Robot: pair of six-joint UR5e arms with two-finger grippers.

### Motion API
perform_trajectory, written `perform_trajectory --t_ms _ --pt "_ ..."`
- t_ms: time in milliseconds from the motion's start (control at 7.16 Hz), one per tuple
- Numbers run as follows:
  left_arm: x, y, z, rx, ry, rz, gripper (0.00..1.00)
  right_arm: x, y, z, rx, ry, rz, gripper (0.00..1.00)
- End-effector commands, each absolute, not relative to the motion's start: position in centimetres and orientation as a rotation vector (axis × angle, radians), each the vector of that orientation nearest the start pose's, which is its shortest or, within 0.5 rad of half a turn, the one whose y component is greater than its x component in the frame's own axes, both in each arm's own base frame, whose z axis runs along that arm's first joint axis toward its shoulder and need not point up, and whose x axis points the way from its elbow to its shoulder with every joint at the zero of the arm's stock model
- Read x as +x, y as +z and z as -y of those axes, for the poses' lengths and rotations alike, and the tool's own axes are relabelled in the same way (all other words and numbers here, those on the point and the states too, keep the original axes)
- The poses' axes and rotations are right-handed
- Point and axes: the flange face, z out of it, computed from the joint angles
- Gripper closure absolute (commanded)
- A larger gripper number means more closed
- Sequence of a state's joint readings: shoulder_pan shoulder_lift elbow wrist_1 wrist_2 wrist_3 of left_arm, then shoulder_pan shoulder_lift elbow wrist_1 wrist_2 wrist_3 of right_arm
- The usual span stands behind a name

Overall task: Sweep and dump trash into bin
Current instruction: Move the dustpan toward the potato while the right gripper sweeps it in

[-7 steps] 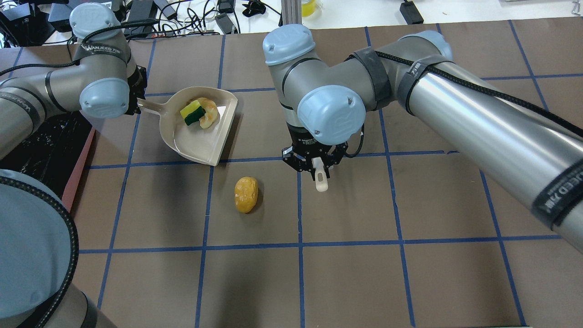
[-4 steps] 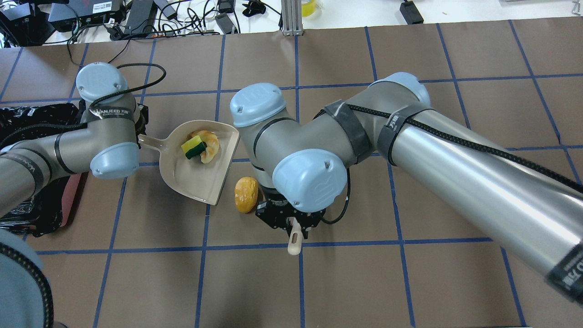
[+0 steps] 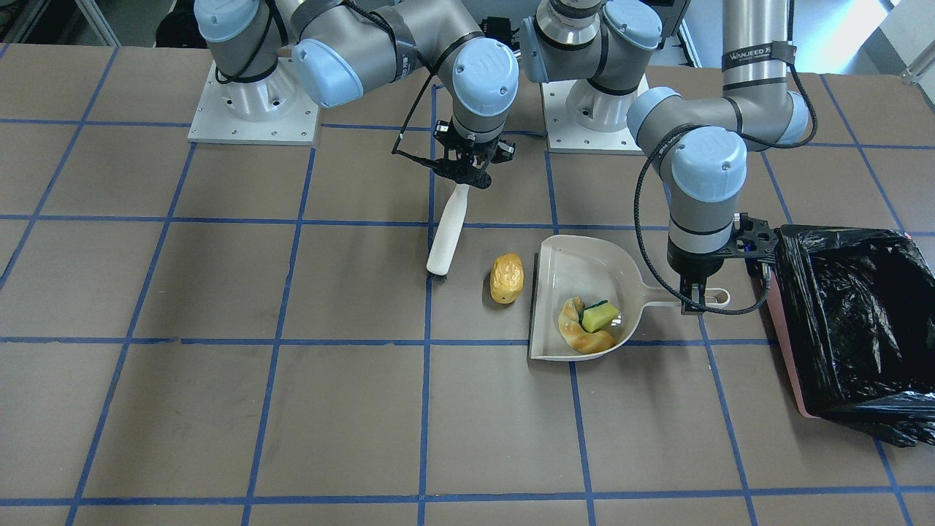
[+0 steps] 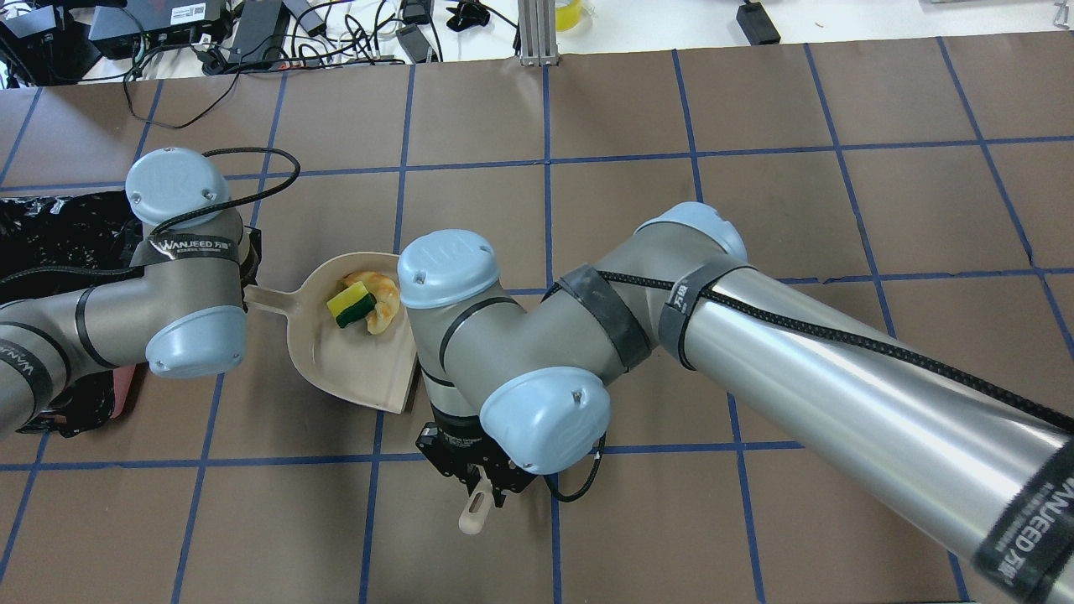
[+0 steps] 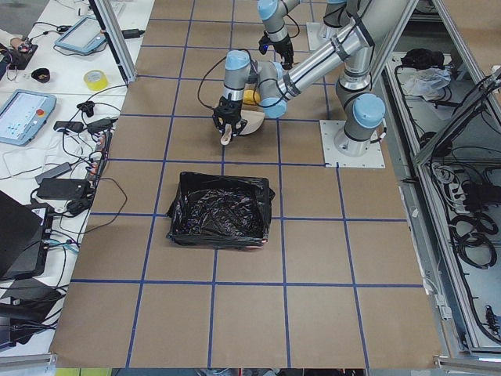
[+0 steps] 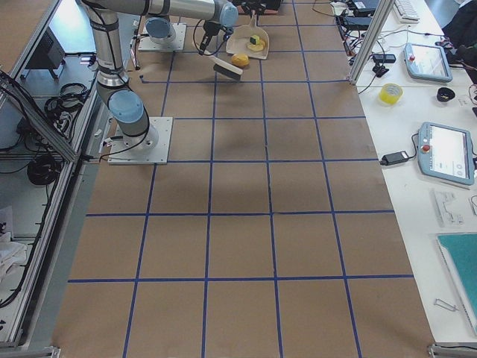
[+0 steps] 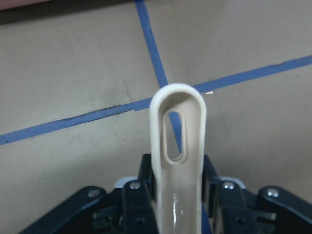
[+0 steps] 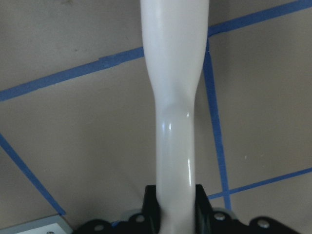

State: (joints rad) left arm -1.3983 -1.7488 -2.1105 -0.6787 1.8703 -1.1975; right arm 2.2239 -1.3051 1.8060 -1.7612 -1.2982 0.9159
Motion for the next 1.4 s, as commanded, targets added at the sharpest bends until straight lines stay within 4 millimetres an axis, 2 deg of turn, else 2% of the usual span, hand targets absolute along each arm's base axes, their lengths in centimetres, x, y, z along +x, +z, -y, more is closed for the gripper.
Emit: perform_trajectory --t_ms 0,279,698,1257 --pt "-2.6 24.3 49.2 -1.943 -0.42 -2.199 1.0 45.8 24.6 32.2 0.468 0.568 -2.992 0.96" --pt "-2.7 23.3 49.2 -1.999 -0.393 -2.162 1.0 48.9 22.3 32.4 0.383 0.511 -2.886 0.97" --pt "-2.9 22.8 49.1 -2.019 -0.379 -2.147 1.0 51.2 19.9 34.3 0.236 0.391 -2.764 0.97" --pt "-2.8 23.3 49.6 -2.021 -0.394 -2.151 1.0 52.5 21.4 35.9 0.116 0.337 -2.738 0.96"
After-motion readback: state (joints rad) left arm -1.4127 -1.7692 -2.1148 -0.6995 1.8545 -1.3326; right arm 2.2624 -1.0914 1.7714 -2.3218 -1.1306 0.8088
